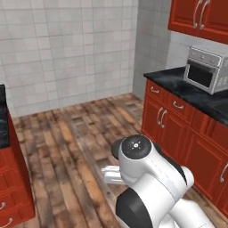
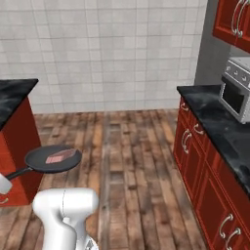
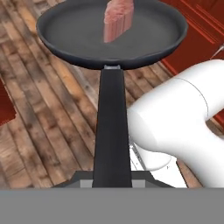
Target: Pick up the pan with the steak in it and place it on the dining table. Then place the steak on the plate.
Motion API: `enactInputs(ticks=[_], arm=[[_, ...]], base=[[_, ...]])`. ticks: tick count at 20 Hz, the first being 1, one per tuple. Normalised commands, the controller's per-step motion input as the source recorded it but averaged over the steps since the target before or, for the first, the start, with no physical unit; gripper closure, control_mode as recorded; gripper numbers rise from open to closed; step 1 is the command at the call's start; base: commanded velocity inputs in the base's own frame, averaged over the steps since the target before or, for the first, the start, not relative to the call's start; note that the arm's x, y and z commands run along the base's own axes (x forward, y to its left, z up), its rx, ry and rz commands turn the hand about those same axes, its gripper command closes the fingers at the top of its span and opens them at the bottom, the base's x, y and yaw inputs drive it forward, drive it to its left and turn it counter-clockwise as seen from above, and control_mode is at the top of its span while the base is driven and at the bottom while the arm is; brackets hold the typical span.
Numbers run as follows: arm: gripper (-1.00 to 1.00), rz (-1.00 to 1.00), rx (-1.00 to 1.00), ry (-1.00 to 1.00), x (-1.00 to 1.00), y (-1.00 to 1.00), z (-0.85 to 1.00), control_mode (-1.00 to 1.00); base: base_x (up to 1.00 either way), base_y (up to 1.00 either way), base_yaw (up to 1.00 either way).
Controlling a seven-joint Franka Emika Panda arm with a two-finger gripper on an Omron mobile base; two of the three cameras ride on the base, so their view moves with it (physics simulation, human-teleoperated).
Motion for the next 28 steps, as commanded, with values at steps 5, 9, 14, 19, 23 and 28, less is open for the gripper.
enactInputs(ticks=[5,9,14,19,23,28], arm=[[1.00,0.00,0.00,0.00,0.00,0.00,0.00,1.00],[1.00,0.00,0.00,0.00,0.00,0.00,0.00,1.00],[1.00,0.00,0.00,0.00,0.00,0.00,0.00,1.00],[1.00,0.00,0.00,0.00,0.00,0.00,0.00,1.00],[1.00,0.00,0.00,0.00,0.00,0.00,0.00,1.00],[1.00,0.00,0.00,0.00,0.00,0.00,0.00,1.00]], base=[[1.00,0.00,0.01],[1.00,0.00,0.01],[1.00,-0.07,0.01],[1.00,-0.34,0.00],[1.00,-0.26,0.00],[1.00,-0.05,0.01]])
